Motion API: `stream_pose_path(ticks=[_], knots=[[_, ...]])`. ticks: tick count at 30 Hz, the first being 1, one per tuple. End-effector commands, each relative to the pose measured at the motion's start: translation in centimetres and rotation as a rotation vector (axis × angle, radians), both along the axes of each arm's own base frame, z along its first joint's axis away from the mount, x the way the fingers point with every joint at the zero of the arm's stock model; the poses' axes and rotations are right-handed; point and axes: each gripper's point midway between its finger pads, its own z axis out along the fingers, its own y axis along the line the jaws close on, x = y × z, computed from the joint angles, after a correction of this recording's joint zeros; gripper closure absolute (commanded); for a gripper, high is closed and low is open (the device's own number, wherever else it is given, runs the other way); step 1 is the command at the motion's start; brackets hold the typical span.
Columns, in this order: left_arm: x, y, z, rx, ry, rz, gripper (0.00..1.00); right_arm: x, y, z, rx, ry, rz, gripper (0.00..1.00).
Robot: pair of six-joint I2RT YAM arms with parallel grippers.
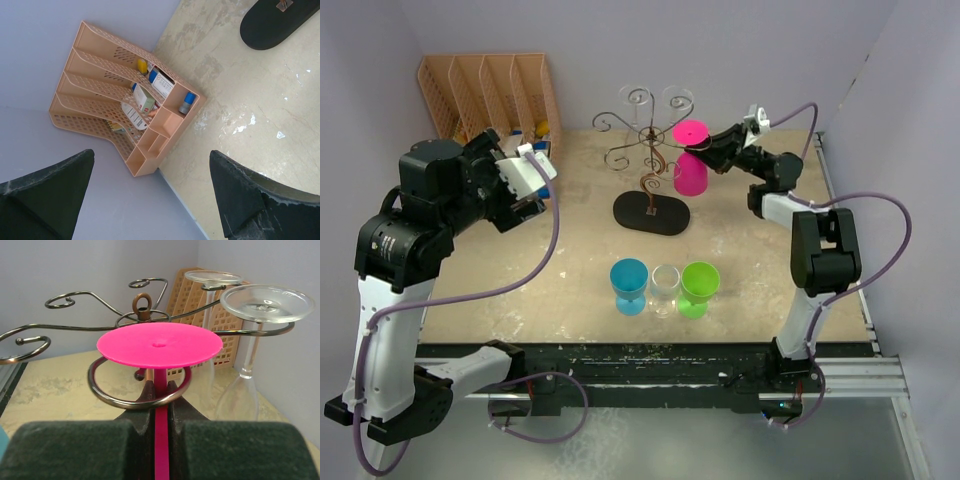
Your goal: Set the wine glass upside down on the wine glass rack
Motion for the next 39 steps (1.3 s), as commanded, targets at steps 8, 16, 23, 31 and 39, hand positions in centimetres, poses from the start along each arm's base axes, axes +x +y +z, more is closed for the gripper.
stream_pose_path(ticks=[8,16,23,31,39], knots=[[0.0,-0.2,0.3,-0.039,-0.014,-0.001,0.00,-5.2,-1.4,5.9,0.013,-0.405,-0.038,1.00],[-0.1,-0.3,0.0,-0.040,-0.002,-0.010,0.00,-5.5,-2.4,6.1,0.025,-0.403,-0.078,1.00],[-0.3,-0.3,-0.1,-0.044,0.002,-0.014,0.00,-5.3,-2.9,5.9,0.030,-0.386,-0.088,1.00],[-0.5,-0.3,-0.5,-0.047,0.014,-0.017,0.00,-3.9,-3.2,5.8,0.059,-0.356,-0.099,1.00],[-1.9,-1.9,-2.6,-0.068,0.108,-0.118,0.00,-2.5,-3.2,5.7,0.090,-0.318,-0.094,0.80]])
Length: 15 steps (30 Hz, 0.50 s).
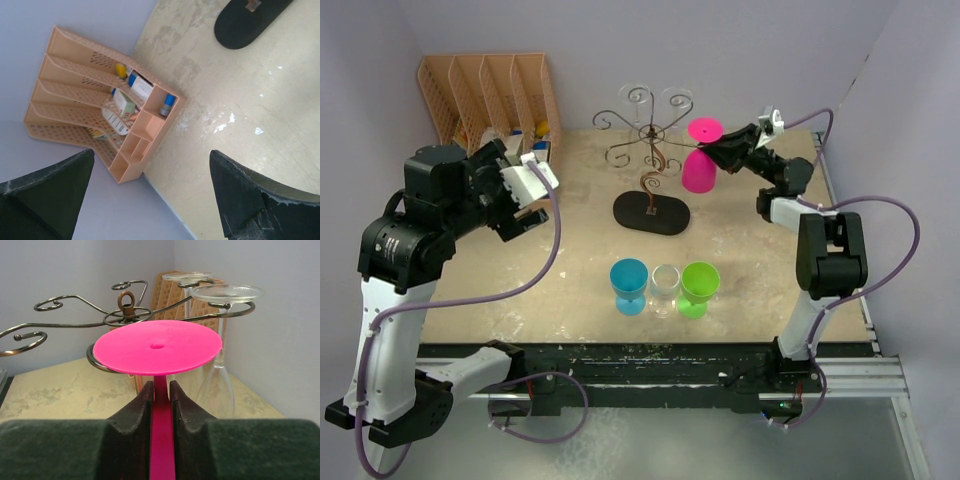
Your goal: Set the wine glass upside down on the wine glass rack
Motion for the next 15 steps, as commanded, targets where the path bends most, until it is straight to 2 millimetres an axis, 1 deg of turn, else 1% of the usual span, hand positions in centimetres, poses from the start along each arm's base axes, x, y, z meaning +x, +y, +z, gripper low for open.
stream_pose_path(ticks=[1,5,6,7,8,9,12,15], knots=[[-1.5,-1.6,-1.5,-0.051,0.081,-0.089,0.00,-2.8,-0.3,5.7,0.041,-0.355,-0.010,0.77],[-2.3,-2.5,-3.4,-0.059,0.175,-0.139,0.00,-3.0,-0.3,5.8,0.033,-0.371,-0.014,0.63],[-2.5,-2.6,-3.7,-0.061,0.194,-0.148,0.00,-3.1,-0.3,5.9,0.030,-0.376,-0.014,0.55],[-2.8,-2.8,-4.0,-0.066,0.208,-0.162,0.00,-3.2,-0.3,5.8,0.026,-0.380,-0.017,0.16],[-3.2,-3.1,-4.1,-0.073,0.223,-0.179,0.00,-3.3,-0.4,5.8,0.023,-0.385,-0.022,0.02],[-3.5,-3.4,-4.2,-0.080,0.235,-0.195,0.00,-3.4,-0.4,5.7,0.020,-0.387,-0.027,0.00],[-4.5,-4.1,-4.9,-0.097,0.283,-0.242,0.00,-4.4,-1.1,6.1,0.018,-0.402,-0.056,0.00],[-5.7,-4.5,-6.2,-0.100,0.367,-0.283,0.00,-5.8,-2.6,5.8,0.041,-0.390,-0.144,0.00]])
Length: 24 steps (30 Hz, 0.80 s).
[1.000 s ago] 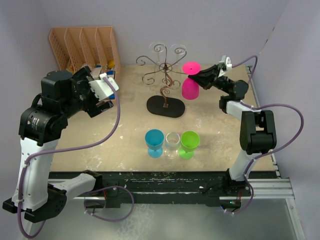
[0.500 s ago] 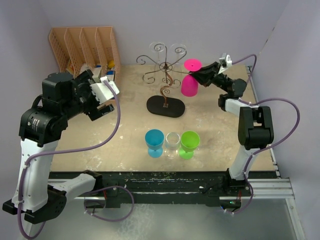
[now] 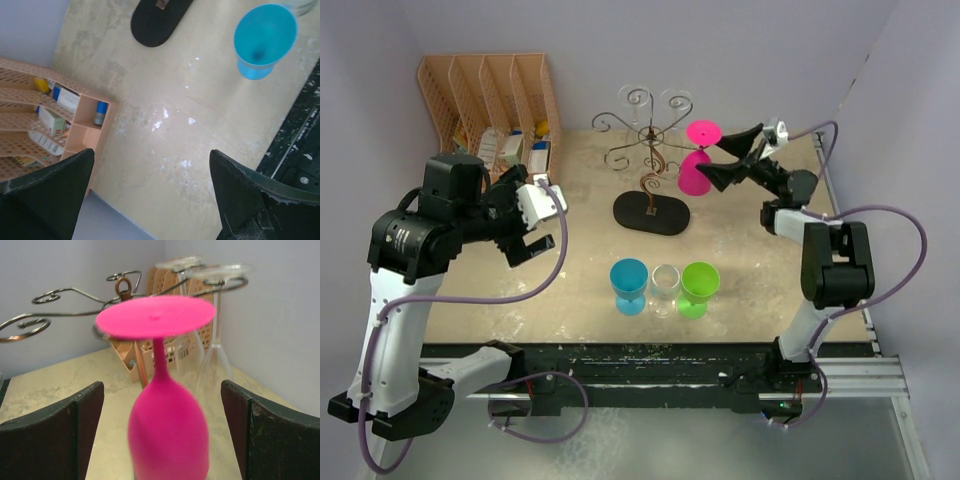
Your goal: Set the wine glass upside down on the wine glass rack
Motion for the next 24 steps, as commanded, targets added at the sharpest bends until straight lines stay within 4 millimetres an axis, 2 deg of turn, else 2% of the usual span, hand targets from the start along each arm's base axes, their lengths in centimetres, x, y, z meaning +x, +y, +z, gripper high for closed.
stream_pose_path(ticks=[1,4,7,10,11,12,15,18,21,23,24], knots=[[-2.3,-1.5,-1.7,-0.042,0.128,-0.097,0.00,-5.8,-2.3,6.6,0.030,-0.410,-0.133,0.00],[-2.7,-1.9,-2.4,-0.063,0.144,-0.113,0.00,-6.1,-3.3,5.9,0.023,-0.334,-0.221,0.00],[-2.2,-1.8,-3.0,-0.066,0.149,-0.090,0.00,-5.7,-5.0,4.3,0.003,-0.186,-0.367,0.00],[-1.9,-1.5,-3.3,-0.059,0.150,-0.060,0.00,-5.8,-7.8,2.1,-0.033,-0.021,-0.570,0.00],[-2.0,-1.5,-3.3,-0.064,0.148,-0.055,0.00,-6.7,-8.8,2.5,-0.048,-0.012,-0.643,0.00],[-2.1,-1.6,-3.3,-0.077,0.146,-0.048,0.00,-7.1,-9.5,1.0,-0.086,0.058,-0.682,0.00],[-2.4,-1.8,-3.3,-0.120,0.150,-0.020,0.00,-9.5,-10.7,0.4,-0.091,0.138,-0.756,0.00],[-2.8,-2.1,-4.2,-0.158,0.191,0.002,0.00,-12.0,-10.5,0.6,-0.104,0.194,-0.746,0.00],[-2.7,-2.6,-4.9,-0.206,0.245,0.042,0.00,-13.7,-10.5,0.2,-0.103,0.330,-0.746,0.00],[-3.4,-3.1,-5.3,-0.216,0.299,0.015,0.00,-14.5,-10.8,-0.8,-0.119,0.461,-0.760,0.00],[-4.3,-3.5,-5.6,-0.222,0.346,-0.023,0.00,-15.0,-10.7,-1.3,-0.136,0.518,-0.755,0.00]])
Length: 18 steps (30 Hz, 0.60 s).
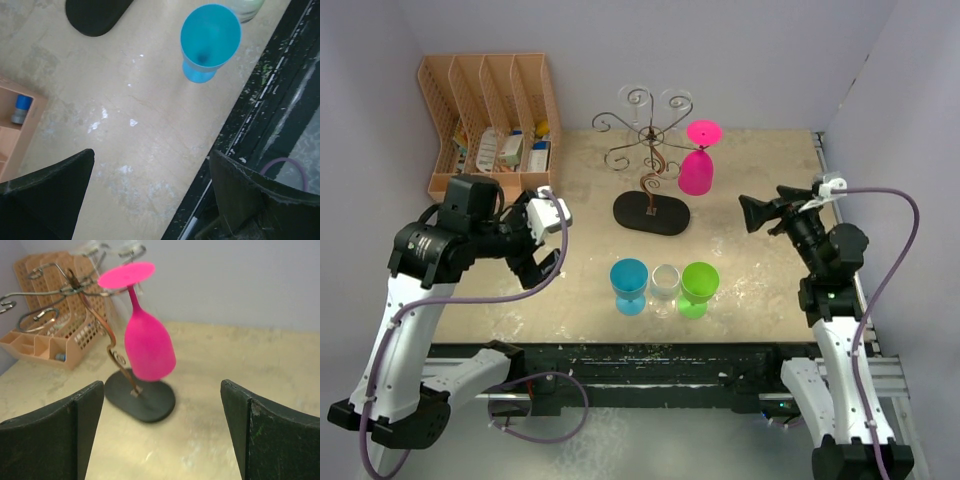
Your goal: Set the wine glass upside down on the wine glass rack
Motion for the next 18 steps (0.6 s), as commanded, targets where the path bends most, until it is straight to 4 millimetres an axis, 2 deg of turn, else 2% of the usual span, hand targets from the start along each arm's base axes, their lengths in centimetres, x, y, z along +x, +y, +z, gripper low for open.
stream_pose_path(ticks=[1,5,9,12,16,18], knots=[[-1.4,-2.1,-0.4,-0.096,0.133,-0.058,0.00,-1.8,-0.6,-4.1,0.045,0.362,-0.054,0.00],[-2.7,-2.9,-2.7,-0.094,0.336,-0.114,0.00,-3.7,0.9,-6.4,0.115,0.566,0.016,0.00],[-2.4,-3.5,-3.3,-0.104,0.336,-0.130,0.00,-5.5,2.6,-7.4,0.125,0.675,0.117,0.00],[-2.5,-4.1,-3.0,-0.098,0.344,-0.163,0.00,-6.9,5.7,-7.3,0.079,0.690,0.328,0.00],[-0.5,-5.3,-2.2,-0.153,0.264,-0.123,0.00,-7.7,8.3,-5.5,0.219,0.650,0.507,0.00],[0.2,-6.0,-2.5,-0.158,0.253,-0.103,0.00,-8.3,8.7,-5.5,0.154,0.638,0.579,0.00]])
